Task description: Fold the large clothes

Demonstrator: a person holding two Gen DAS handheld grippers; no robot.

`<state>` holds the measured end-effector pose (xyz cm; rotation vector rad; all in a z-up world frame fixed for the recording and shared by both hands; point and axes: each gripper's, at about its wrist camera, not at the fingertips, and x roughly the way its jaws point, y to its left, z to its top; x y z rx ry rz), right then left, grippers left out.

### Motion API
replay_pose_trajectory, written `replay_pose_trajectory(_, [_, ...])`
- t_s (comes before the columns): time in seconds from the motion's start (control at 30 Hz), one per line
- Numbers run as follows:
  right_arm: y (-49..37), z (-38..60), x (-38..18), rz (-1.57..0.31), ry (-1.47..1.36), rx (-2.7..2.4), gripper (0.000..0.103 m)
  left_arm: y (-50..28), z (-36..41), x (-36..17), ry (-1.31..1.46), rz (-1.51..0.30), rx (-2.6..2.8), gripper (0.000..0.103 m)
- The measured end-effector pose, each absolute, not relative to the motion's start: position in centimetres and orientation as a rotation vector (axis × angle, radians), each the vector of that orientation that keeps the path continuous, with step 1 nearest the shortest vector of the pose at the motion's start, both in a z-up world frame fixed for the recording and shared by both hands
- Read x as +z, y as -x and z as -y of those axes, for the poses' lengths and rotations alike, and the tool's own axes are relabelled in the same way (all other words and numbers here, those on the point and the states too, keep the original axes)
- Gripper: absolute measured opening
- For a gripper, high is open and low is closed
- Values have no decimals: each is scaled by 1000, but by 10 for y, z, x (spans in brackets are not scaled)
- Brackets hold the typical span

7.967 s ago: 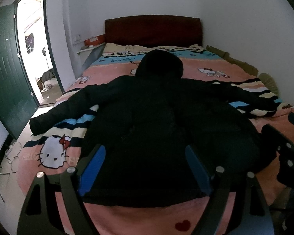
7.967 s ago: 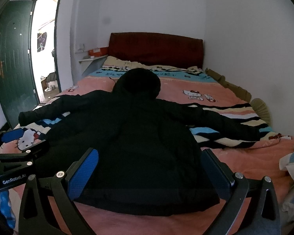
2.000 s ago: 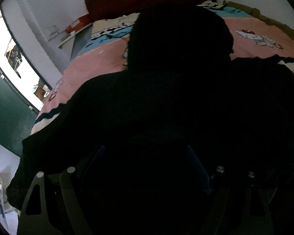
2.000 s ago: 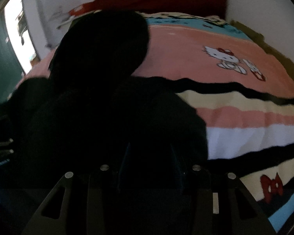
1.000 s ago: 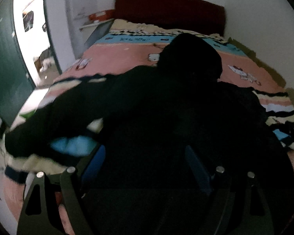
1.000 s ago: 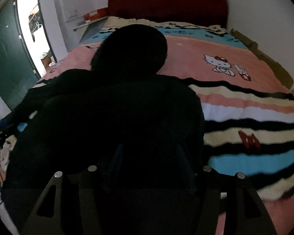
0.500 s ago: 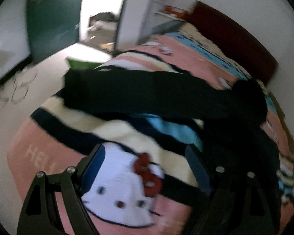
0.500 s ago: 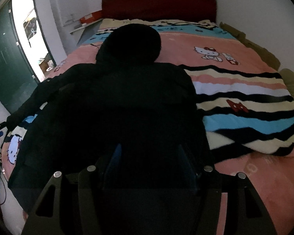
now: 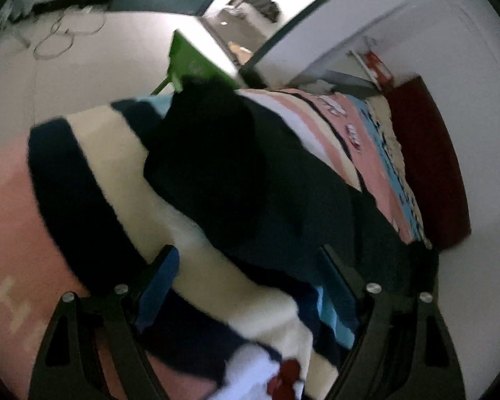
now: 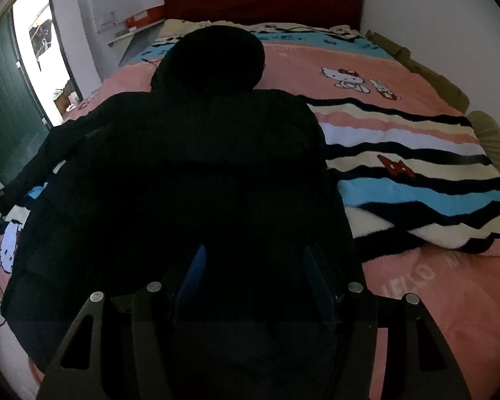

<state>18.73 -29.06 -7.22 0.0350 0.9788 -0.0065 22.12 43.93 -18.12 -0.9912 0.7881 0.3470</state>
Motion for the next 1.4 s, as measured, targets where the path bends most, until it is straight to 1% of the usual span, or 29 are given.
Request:
replay_pose_trajectory(0.13, [-185,295,-70,-984,-25,-31,61,-231,-451,-187,1063,-703,368,81])
replay_pose_trajectory(0.23, [-182,298,-67,-979,-28,-44,61,-241,-459,-190,1104,-672,385,81])
replay_pose_trajectory(0.27, [-181,299,-66,-977,-32,-47,61,-245,-460,-190,1097,-675,392,77])
replay_pose_trajectory(0.3, [-179,300,-66,-976,-35,-52,61,-248,-460,-191,1087,-682,400,68])
replay_pose_trajectory(0.33, [-177,302,-66,-977,-36,-57,61,-250,-460,-192,1083,-690,406,62])
replay_pose_trajectory(0.4, [-175,305,-65,-976,-34,-66,61,-252,-462,-196,1104,-696,383,31])
replay_pose_trajectory(0.5, [-171,310,-65,-973,-39,-80,61,-249,-464,-194,1127,-681,341,17])
replay_pose_trajectory(0.57, [-169,314,-64,-969,-48,-89,61,-249,-459,-181,1086,-682,322,13])
replay_pose_trajectory(0.6, [-168,316,-64,-965,-52,-92,61,-249,-456,-174,1061,-682,314,11])
replay_pose_trajectory(0.83, [-155,335,-56,-921,-112,-109,62,-257,-423,-99,918,-626,215,10])
replay_pose_trajectory(1.0, [-147,349,-46,-885,-133,-103,62,-253,-388,-42,835,-571,138,10])
replay_pose_trajectory(1.1, [-139,359,-39,-849,-159,-94,62,-248,-364,-17,794,-561,107,10])
replay_pose_trajectory(1.4, [-116,399,-28,-773,-212,-115,64,-246,-257,56,646,-551,-43,10])
